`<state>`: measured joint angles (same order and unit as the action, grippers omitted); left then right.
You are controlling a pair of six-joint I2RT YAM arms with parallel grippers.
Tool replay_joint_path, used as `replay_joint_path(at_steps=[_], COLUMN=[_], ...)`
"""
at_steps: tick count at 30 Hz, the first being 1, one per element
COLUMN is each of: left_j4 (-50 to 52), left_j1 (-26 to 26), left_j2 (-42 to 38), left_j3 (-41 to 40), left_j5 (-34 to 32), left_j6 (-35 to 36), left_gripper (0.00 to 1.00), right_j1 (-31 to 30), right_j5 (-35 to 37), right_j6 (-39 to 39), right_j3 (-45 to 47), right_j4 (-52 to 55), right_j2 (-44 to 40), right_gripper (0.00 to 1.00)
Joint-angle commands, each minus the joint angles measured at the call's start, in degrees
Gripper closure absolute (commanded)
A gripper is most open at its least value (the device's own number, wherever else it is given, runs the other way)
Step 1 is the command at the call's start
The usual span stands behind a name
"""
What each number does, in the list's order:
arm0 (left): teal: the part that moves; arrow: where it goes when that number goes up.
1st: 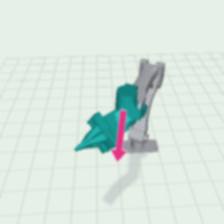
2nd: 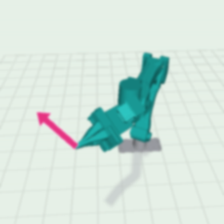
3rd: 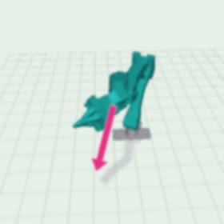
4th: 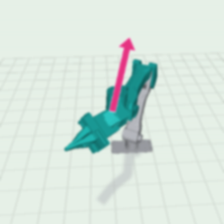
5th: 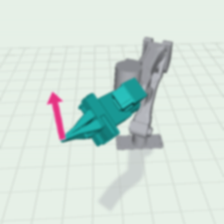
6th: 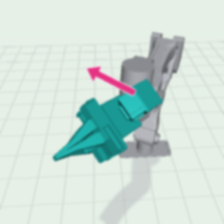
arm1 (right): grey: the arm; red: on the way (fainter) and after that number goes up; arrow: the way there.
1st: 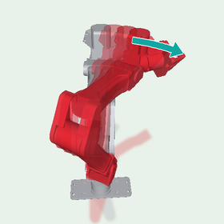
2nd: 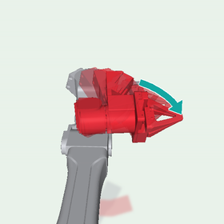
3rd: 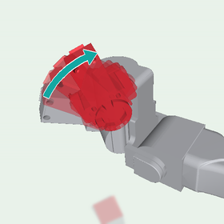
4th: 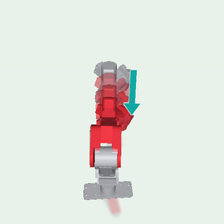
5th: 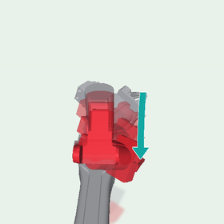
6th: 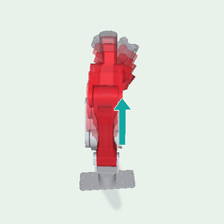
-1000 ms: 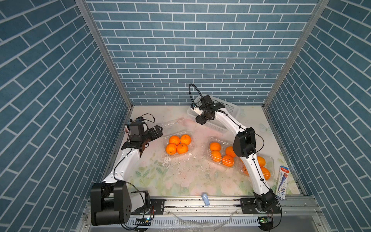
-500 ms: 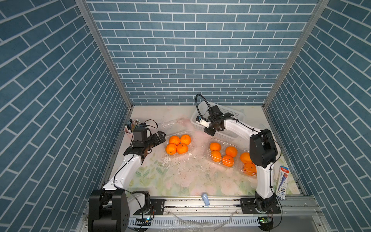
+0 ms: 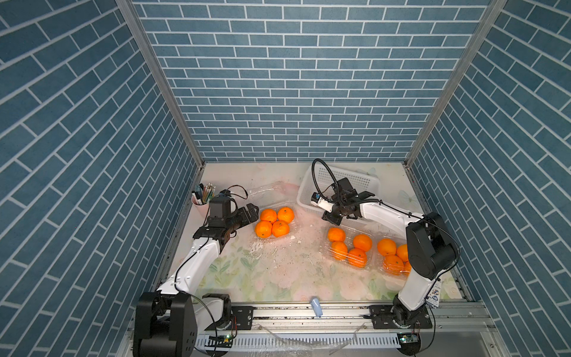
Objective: Take oranges out of containers
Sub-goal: Move the basket to the center of the board, then pick up the orange from the packing box.
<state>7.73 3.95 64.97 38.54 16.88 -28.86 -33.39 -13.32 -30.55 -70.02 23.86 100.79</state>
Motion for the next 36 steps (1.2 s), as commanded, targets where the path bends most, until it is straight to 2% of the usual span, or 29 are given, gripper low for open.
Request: replay_joint_path(at_steps=[1, 3, 6, 8, 10, 13, 16, 19, 24, 27, 29, 36], left_j4=[3.0, 4.5, 7.5, 10.1, 13.3, 17.6, 21.0, 23.7, 26.9, 27.8, 27.7, 25.8], left_j1=[0.7, 1.1, 2.0, 2.6, 2.8, 2.8, 2.8, 2.8, 2.7, 2.7, 2.7, 2.6], left_j2=[-2.5, -3.5, -4.4, -4.7, -5.2, -6.2, -7.7, -9.3, -12.2, -13.6, -14.6, -17.5], left_j3=[0.8, 0.7, 1.1, 1.2, 1.2, 1.2, 2.8, 3.1, 4.0, 4.0, 3.7, 2.2], left_j5=[-1.4, -1.9, -3.1, -4.4, -6.2, -9.5, -12.7, -15.1, -17.9, -18.2, -18.0, -18.9], left_j6=[1.3, 1.8, 2.6, 2.8, 3.0, 2.8, 2.3, 1.7, 1.9, 2.2, 1.8, 1.2], left_gripper=[0.01, 0.01, 0.01, 0.01, 0.01, 0.01, 0.01, 0.01, 0.01, 0.01, 0.01, 0.01], right_j1=[-1.2, -1.9, -3.1, -3.5, -4.1, -4.7, -5.0, -6.4, -13.1, -16.4, -18.1, -22.1], right_j5=[-3.1, -2.4, 1.6, 3.4, 5.4, 7.7, 7.9, 6.8, 13.0, 13.8, 14.6, 14.5], right_j6=[3.0, 5.2, 10.5, 14.6, 21.6, 35.3, 51.0, 60.4, 67.9, 70.5, 70.8, 68.8], right_j3=[1.3, 1.4, 0.5, -1.7, -5.0, -9.9, -14.4, -16.8, -18.5, -19.8, -21.5, -29.5], right_j4=[-0.1, -0.5, -1.4, -0.3, 1.2, 3.3, 6.8, 9.0, 10.8, 12.3, 13.6, 19.6], right_j2=[-4.6, -6.2, -8.1, -8.7, -8.9, -8.1, -5.9, -3.9, -2.2, -0.6, 1.1, 9.1], right_gripper=[0.61, 0.58, 0.43, 0.39, 0.39, 0.31, 0.32, 0.34, 0.31, 0.27, 0.22, 0.21])
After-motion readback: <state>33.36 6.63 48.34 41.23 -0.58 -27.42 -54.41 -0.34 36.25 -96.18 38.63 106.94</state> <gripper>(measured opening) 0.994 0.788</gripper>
